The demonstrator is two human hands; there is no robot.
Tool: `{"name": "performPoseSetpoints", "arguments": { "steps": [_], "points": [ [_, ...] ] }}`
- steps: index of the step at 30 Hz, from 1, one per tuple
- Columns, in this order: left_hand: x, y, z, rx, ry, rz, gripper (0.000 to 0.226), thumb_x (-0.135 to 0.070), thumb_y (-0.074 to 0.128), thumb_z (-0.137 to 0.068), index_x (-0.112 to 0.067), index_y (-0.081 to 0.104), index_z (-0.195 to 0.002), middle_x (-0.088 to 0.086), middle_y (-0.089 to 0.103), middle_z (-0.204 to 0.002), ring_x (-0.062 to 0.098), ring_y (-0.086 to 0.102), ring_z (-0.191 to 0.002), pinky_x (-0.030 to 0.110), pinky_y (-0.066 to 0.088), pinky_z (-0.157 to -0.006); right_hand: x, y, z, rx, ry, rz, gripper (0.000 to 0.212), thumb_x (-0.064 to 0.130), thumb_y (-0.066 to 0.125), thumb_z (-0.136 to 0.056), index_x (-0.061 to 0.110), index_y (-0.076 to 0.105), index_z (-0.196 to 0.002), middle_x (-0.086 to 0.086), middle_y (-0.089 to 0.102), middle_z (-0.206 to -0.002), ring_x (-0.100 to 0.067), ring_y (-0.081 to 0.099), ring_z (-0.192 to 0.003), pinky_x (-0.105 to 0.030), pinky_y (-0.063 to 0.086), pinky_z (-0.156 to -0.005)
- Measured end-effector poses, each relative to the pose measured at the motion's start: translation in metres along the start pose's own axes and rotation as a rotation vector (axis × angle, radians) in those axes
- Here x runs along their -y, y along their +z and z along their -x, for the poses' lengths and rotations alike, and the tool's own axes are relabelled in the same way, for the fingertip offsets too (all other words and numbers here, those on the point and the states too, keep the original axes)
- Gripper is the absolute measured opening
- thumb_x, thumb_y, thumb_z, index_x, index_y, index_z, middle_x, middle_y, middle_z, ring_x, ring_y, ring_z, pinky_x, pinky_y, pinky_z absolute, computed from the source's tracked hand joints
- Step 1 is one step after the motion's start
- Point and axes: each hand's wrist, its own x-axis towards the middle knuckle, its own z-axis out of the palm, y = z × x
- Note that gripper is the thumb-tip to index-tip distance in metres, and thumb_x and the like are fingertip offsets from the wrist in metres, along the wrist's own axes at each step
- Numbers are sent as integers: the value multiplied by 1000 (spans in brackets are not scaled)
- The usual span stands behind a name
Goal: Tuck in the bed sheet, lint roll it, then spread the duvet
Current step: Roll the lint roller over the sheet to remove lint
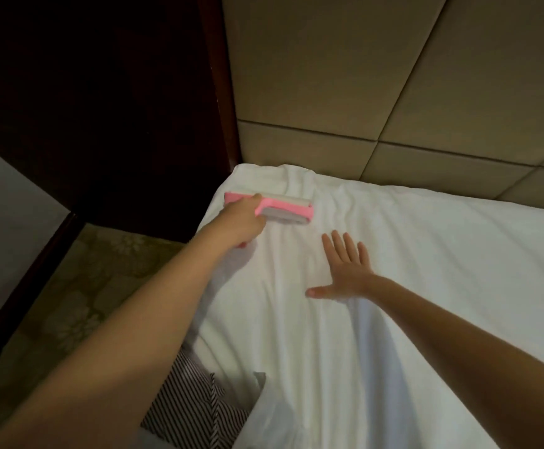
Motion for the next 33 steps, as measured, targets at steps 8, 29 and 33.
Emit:
{"name": "performPoseSetpoints", "arguments": {
  "steps": [8,29,33],
  "points": [
    [21,52,93,-22,-66,-111,71,-5,36,-92,-33,4,-149,14,56,-99,27,58,-87,32,42,-66,25,31,29,-171,66,-64,119,78,46,-74,13,-21,-146,-8,-27,-154,-27,-25,-141,-47,-13,-115],
    [48,94,187,72,-173,-77,87,-2,40,-91,-40,-16,-145,3,50,-81,15,53,-71,33,49,-71,32,49,35,-133,41,-3,134,83,52,-63,13,-28,-143,-5,-31,-152,-24,-27,-140,-47,-13,-114],
    [37,66,134,68,-112,-118,82,-3,39,-92,-39,-12,-147,8,51,-81,16,51,-62,28,42,-55,30,45,34,-82,37,-19,134,82,54,-64,13,-32,-141,-6,-35,-150,-24,-31,-138,-47,-16,-113]
  ]
}}
